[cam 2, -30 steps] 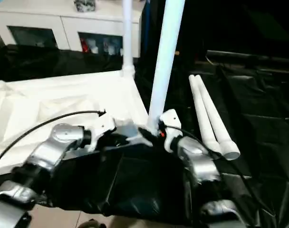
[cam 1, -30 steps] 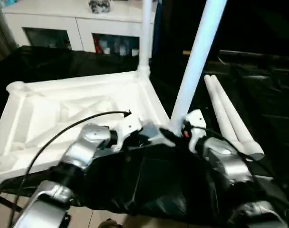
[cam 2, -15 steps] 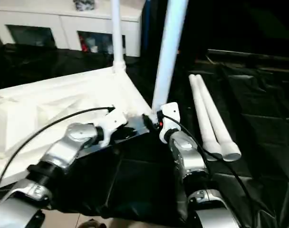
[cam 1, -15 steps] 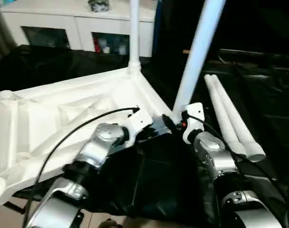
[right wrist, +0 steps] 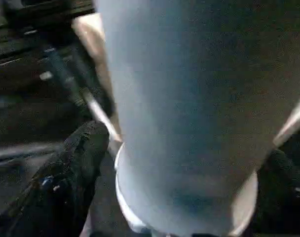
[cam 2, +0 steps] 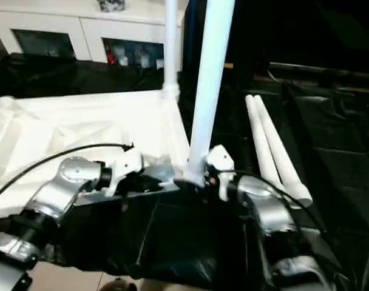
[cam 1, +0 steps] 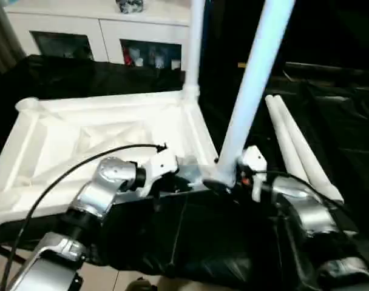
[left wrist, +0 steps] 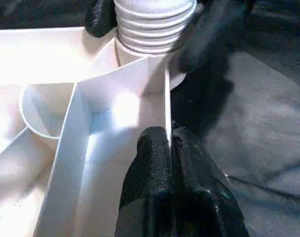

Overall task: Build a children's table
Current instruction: Rotate leg to tighten

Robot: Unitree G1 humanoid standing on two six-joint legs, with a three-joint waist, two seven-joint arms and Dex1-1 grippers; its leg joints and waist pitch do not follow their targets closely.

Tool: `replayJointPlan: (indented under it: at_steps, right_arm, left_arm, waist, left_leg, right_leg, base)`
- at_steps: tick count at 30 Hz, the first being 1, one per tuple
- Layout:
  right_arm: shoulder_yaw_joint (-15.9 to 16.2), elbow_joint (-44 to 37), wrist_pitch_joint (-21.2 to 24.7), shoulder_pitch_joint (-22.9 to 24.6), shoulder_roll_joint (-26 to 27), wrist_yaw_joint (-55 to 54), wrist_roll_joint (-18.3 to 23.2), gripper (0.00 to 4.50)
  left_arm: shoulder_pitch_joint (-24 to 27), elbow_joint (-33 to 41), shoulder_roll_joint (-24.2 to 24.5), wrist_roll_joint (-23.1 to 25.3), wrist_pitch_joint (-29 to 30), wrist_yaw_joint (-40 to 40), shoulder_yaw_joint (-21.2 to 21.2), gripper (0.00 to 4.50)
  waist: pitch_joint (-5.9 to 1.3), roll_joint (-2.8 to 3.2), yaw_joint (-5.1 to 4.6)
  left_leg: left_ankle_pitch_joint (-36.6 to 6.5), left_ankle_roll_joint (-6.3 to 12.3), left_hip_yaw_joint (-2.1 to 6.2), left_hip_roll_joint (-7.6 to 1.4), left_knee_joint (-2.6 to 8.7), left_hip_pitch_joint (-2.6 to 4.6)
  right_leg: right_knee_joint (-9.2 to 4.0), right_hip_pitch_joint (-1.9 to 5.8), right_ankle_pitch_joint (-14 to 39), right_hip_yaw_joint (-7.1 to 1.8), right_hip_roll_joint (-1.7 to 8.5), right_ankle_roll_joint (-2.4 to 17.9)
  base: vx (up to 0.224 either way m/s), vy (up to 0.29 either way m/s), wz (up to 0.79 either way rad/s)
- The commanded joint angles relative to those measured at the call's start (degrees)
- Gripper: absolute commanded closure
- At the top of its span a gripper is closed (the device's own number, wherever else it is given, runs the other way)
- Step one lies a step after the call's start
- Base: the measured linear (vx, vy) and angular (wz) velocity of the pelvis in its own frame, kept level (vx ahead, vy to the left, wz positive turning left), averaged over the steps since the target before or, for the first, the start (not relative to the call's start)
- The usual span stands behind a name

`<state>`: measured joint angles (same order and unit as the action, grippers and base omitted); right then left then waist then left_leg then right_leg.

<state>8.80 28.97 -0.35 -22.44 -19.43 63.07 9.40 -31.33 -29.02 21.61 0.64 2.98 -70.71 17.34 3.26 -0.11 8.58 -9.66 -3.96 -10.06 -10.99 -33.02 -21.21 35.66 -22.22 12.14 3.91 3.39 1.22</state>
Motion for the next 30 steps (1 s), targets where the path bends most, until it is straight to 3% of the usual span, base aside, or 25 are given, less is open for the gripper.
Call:
replayJointPlan:
  at_steps: [1, 9, 17, 20, 24, 25, 30]
  right_arm:
    - [2.2, -3.0, 0.2, 0.6, -0.8, 4.1, 1.1, 0.59]
    - [4.1, -7.4, 1.7, 2.4, -2.8, 9.4, 1.8, 1.37]
    - [4.9, -8.3, 2.8, 3.4, -2.6, 8.1, 1.3, 1.76]
    - [3.6, -6.2, 5.1, 2.9, 0.3, 0.7, -0.3, 1.78]
    - [0.7, -1.2, 6.3, 0.6, 5.2, -11.4, -1.8, 1.78]
    - [0.2, 0.2, 6.2, 0.0, 6.3, -14.5, -2.4, 1.79]
    - [-2.9, 9.2, 5.2, -4.3, 13.0, -30.3, -3.7, 1.80]
  left_arm:
    - [-0.9, 1.1, 0.1, -1.7, -1.7, -1.7, 0.2, 4.50]
    - [-1.4, 0.0, 2.6, -2.1, -3.1, -6.3, 0.4, 4.50]
    - [-1.5, -0.6, 1.9, -2.5, -2.6, -5.0, -0.3, 4.50]
    - [-1.9, -1.0, -0.9, -2.2, -0.6, 0.2, -1.6, 4.50]
    - [-3.0, -2.0, -3.6, -0.7, 1.6, 6.5, -1.9, 4.50]
    - [-3.4, -2.4, -4.4, -0.4, 2.1, 8.0, -2.0, 4.50]
    - [-6.1, -5.2, -8.9, 2.3, 4.1, 16.5, -1.8, 4.50]
  waist:
    - [-3.69, -0.41, -0.02]
    - [-3.68, -0.44, 0.30]
    - [-3.78, -0.38, 0.56]
    - [-3.68, -0.45, 0.46]
    - [-3.49, -0.56, -0.12]
    - [-3.44, -0.56, -0.67]
    - [-3.49, -0.28, -1.37]
  left_leg:
    - [-10.4, 3.85, 0.69, -2.89, 3.50, 0.70]
    - [-10.2, 3.72, 0.75, -2.92, 3.48, 0.69]
    - [-10.3, 3.14, 0.80, -2.93, 3.46, 0.75]
    - [-10.4, 2.84, 0.81, -2.83, 3.49, 0.73]
    - [-12.8, 0.99, 0.95, -2.66, 3.78, 0.92]
    - [-13.2, 0.28, 1.09, -2.61, 3.93, 0.90]
    - [-13.2, -0.65, 1.10, -2.63, 4.02, 1.09]
  right_leg:
    - [-4.43, 2.41, 8.2, -3.11, 5.35, 11.2]
    - [-4.35, 2.37, 8.3, -3.07, 5.43, 11.6]
    - [-4.29, 2.41, 8.4, -3.07, 5.50, 11.5]
    - [-4.35, 2.36, 8.5, -3.06, 5.44, 11.6]
    - [-4.92, 2.30, 14.4, -3.13, 5.75, 10.5]
    - [-5.13, 2.37, 16.6, -3.08, 5.79, 9.8]
    - [-5.14, 2.03, 16.0, -3.21, 5.67, 9.8]
  base:
    - [0.000, 0.000, 0.00]
    - [0.000, 0.000, 0.00]
    - [0.000, 0.000, 0.00]
    - [0.000, 0.000, 0.00]
    - [0.000, 0.000, 0.00]
    - [0.000, 0.000, 0.00]
    - [0.000, 0.000, 0.00]
